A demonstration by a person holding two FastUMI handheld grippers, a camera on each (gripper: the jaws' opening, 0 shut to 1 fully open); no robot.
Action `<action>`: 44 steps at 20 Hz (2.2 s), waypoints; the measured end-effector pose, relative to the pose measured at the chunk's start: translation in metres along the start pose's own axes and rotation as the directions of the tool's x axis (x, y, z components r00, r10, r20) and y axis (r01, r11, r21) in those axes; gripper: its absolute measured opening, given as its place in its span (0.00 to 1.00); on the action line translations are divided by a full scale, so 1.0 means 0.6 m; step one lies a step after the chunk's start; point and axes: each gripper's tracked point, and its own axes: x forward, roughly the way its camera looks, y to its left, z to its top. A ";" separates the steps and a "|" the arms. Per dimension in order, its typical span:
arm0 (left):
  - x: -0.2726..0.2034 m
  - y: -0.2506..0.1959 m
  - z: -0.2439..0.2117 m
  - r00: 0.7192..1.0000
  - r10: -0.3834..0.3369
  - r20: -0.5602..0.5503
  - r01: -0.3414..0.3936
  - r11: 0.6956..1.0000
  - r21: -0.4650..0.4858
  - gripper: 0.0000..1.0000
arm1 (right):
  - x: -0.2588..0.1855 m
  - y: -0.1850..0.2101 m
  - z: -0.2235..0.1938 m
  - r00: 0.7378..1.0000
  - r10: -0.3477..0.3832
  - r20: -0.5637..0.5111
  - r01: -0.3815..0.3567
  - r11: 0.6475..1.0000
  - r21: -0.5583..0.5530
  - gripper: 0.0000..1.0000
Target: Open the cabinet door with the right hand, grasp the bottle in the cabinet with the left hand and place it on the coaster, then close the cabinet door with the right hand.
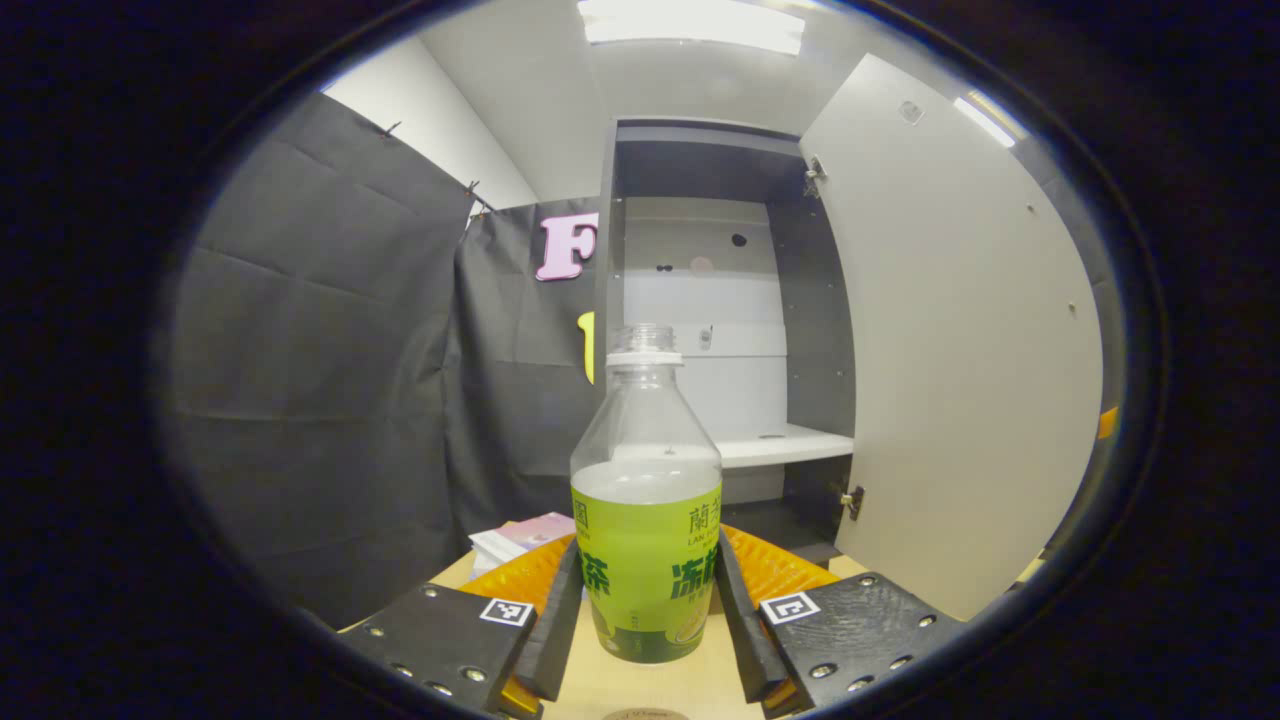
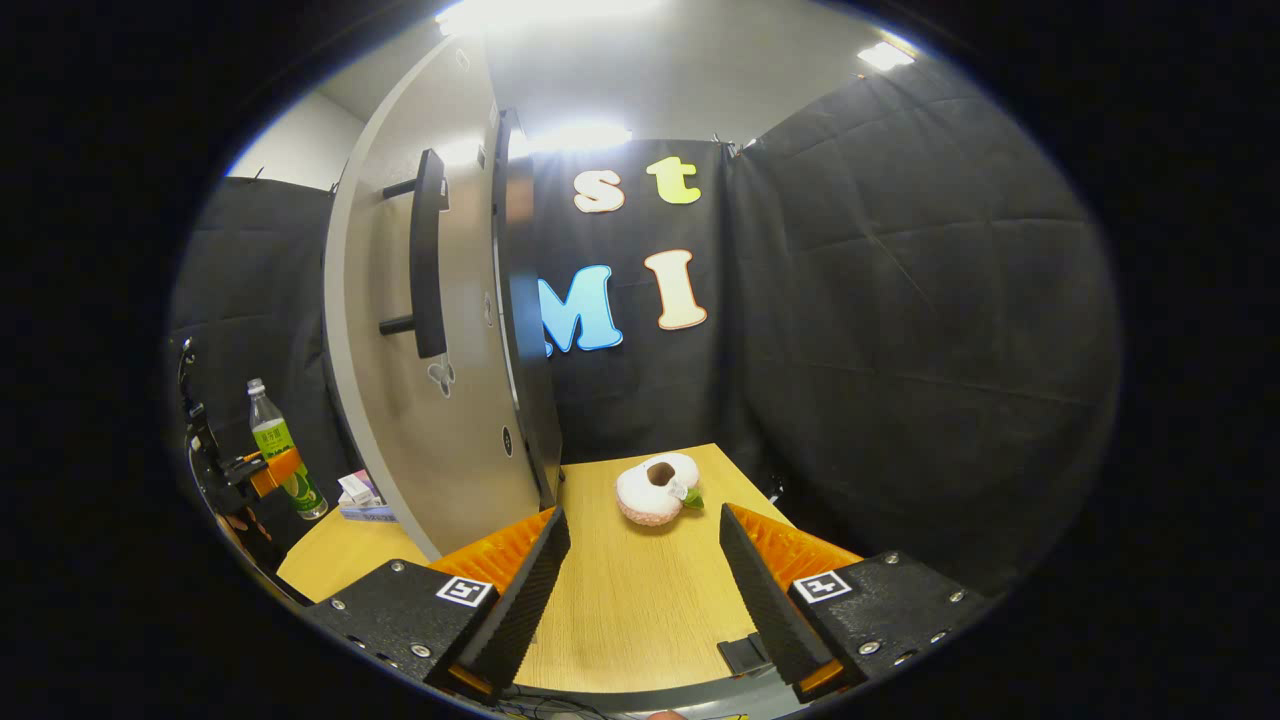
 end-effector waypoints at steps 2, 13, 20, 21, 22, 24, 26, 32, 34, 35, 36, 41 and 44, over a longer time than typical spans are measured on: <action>-0.020 0.010 -0.030 1.000 0.010 -0.013 -0.010 1.000 -0.012 0.67 | -0.004 0.003 -0.007 1.000 0.002 -0.001 -0.002 1.000 -0.010 0.94; -0.096 0.017 -0.204 0.998 -0.003 -0.068 0.002 1.000 -0.016 0.67 | -0.002 0.022 -0.022 1.000 0.001 0.006 -0.001 1.000 -0.021 0.94; -0.091 -0.003 -0.326 0.992 -0.030 -0.126 0.034 0.999 0.031 0.67 | 0.009 0.017 -0.044 0.999 -0.033 -0.034 0.032 0.999 -0.029 0.94; -0.090 -0.006 -0.339 0.991 -0.029 -0.134 0.034 0.999 0.037 0.67 | 0.010 0.017 -0.049 0.998 -0.039 -0.043 0.037 0.998 -0.041 0.94; -0.088 -0.007 -0.352 0.990 -0.027 -0.139 0.033 0.999 0.036 0.68 | 0.011 0.017 -0.052 0.998 -0.042 -0.051 0.039 0.998 -0.051 0.94; -0.087 -0.006 -0.373 0.989 -0.012 -0.146 0.016 0.999 0.030 0.68 | 0.015 0.022 -0.058 0.997 -0.041 -0.063 0.037 0.997 -0.068 0.94; -0.093 -0.007 -0.370 0.994 0.005 -0.113 -0.001 0.999 0.040 0.69 | 0.018 0.019 -0.056 0.997 -0.059 -0.056 0.053 0.994 -0.097 0.94; -0.095 -0.020 -0.385 0.988 0.010 -0.154 0.003 0.996 0.085 0.84 | 0.029 0.026 -0.035 0.998 -0.064 -0.025 0.060 0.990 -0.131 0.94; -0.101 -0.014 -0.373 0.987 0.023 -0.159 -0.009 0.996 0.087 0.92 | 0.034 0.029 -0.033 0.998 -0.058 -0.023 0.055 0.990 -0.128 0.94; -0.103 -0.015 -0.364 0.987 0.023 -0.157 -0.009 0.996 0.089 0.88 | 0.037 0.029 -0.031 0.998 -0.055 -0.021 0.052 0.991 -0.123 0.94; -0.103 -0.014 -0.356 0.988 0.024 -0.154 -0.010 0.996 0.093 0.92 | 0.039 0.029 -0.026 0.999 -0.051 -0.016 0.049 0.992 -0.115 0.94; -0.113 -0.013 -0.292 0.991 0.028 -0.134 -0.011 0.992 0.124 0.92 | 0.037 0.031 0.005 1.000 -0.025 0.016 0.026 0.997 -0.070 0.94; -0.121 -0.016 -0.231 0.993 0.031 -0.115 -0.016 0.992 0.125 0.87 | 0.038 0.022 0.039 0.999 -0.022 0.050 0.024 0.999 -0.039 0.94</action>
